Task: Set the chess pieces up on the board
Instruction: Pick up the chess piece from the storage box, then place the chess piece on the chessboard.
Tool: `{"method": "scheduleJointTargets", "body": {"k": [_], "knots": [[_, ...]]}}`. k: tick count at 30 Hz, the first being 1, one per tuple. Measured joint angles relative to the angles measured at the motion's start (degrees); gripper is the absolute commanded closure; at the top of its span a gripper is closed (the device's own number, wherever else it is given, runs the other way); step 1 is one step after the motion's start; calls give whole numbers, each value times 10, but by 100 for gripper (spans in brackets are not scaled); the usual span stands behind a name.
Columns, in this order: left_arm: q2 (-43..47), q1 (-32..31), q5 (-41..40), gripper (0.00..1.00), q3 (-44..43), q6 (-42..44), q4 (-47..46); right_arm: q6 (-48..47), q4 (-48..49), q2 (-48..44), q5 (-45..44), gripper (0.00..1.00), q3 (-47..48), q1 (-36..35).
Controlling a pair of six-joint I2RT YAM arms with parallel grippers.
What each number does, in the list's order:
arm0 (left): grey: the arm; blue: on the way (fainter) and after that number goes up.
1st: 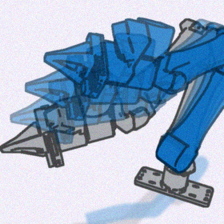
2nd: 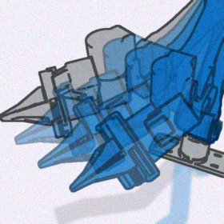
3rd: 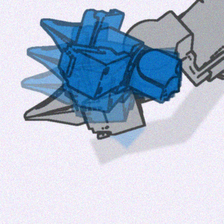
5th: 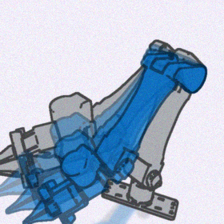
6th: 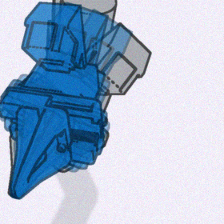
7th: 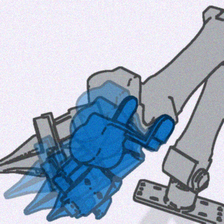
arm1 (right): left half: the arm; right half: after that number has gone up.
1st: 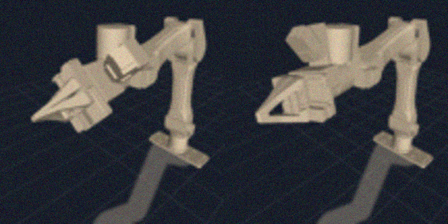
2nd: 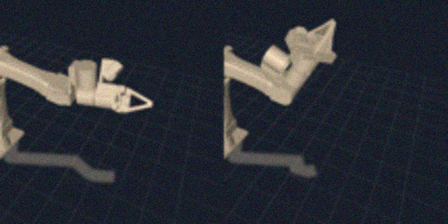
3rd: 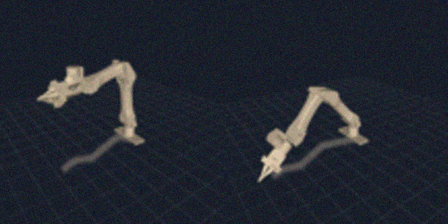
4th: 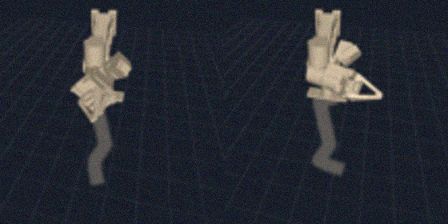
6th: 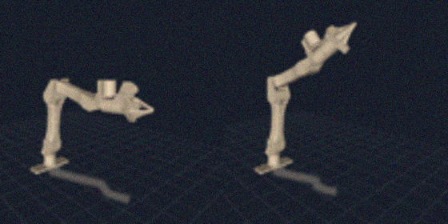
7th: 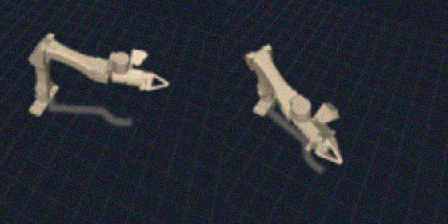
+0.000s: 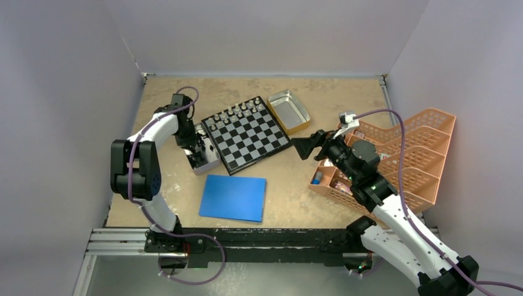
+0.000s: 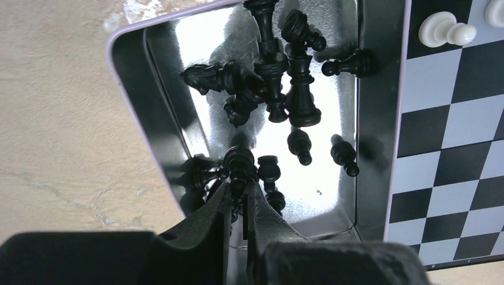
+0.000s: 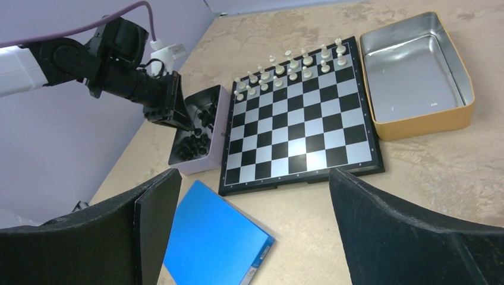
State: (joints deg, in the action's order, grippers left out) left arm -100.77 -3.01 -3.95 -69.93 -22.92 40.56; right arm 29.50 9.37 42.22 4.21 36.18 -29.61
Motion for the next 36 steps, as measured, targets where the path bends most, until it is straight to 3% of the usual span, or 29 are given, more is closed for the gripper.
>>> {"method": "scheduleJointTargets", "body": {"k": [8,19,29,36], "knots": [[51,0,-7,99,-1,0,24,-6,-26,1,-2,3,6,0],[128,-21,69,99,-11,32,57,-4,-38,0,-9,4,13,0],[136,-143,110,99,-42,47,96,1,-54,-4,-23,4,13,0],[135,-192,120,98,-50,45,102,7,-66,-4,-35,4,13,0]]}}
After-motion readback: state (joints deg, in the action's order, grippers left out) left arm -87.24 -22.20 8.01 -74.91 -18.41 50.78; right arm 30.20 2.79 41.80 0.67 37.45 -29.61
